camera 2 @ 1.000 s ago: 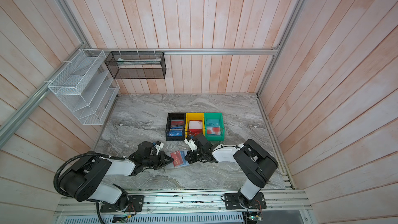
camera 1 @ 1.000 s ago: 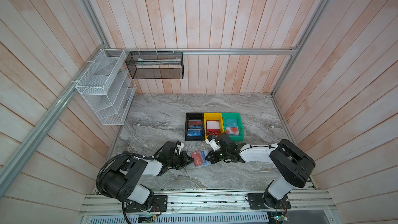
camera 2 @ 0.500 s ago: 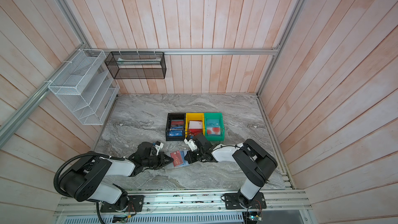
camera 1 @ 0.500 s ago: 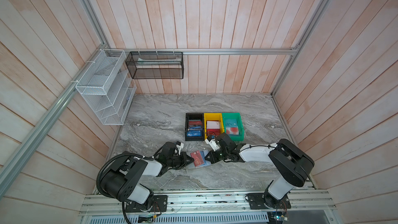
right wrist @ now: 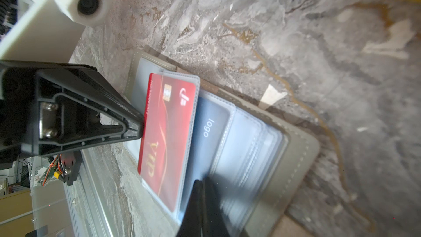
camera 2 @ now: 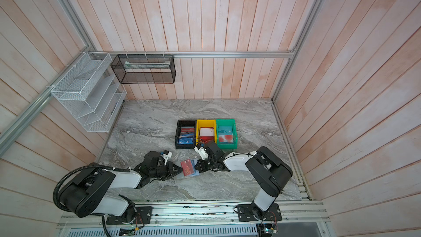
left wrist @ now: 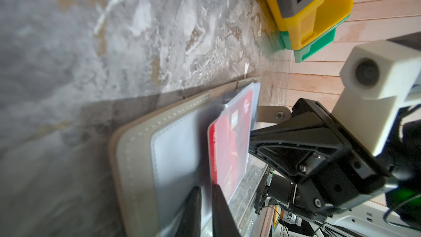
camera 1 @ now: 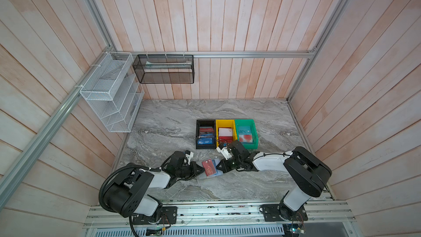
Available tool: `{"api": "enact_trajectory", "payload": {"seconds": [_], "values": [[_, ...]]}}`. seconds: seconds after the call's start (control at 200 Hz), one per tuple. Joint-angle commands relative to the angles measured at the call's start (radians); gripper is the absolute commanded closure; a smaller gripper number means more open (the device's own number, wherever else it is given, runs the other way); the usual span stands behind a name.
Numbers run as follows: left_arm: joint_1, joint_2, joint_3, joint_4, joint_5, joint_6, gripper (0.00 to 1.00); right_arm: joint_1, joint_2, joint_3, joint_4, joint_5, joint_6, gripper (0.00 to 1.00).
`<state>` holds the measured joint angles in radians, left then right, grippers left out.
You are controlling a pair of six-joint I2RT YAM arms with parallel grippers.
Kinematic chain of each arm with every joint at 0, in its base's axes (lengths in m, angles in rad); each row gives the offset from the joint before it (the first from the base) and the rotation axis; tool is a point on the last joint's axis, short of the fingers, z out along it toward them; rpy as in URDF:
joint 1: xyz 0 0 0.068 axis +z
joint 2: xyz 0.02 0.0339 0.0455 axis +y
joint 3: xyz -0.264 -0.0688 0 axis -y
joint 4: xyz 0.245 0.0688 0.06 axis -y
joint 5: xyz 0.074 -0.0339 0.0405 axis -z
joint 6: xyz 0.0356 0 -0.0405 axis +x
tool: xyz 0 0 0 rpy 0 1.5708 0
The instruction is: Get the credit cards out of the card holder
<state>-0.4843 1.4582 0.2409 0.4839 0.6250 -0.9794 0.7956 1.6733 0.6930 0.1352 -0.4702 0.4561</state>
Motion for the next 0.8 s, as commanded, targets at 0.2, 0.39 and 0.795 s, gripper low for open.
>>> {"api": "enact_trajectory", "payload": {"seconds": [0.2, 0.39, 0.795], "values": [[0.007, 0.042, -0.011, -0.053, -0.033, 0.002, 0.85, 0.009, 0.013, 0.020, -0.207, 0.027, -0.025, 1.00], [0.007, 0.047, 0.004, -0.044, -0.027, -0.001, 0.85, 0.010, 0.012, 0.028, -0.214, 0.026, -0.027, 1.00], [0.006, 0.043, 0.019, -0.014, -0.022, -0.013, 0.85, 0.010, 0.037, 0.036, -0.215, 0.018, -0.036, 1.00]]}}
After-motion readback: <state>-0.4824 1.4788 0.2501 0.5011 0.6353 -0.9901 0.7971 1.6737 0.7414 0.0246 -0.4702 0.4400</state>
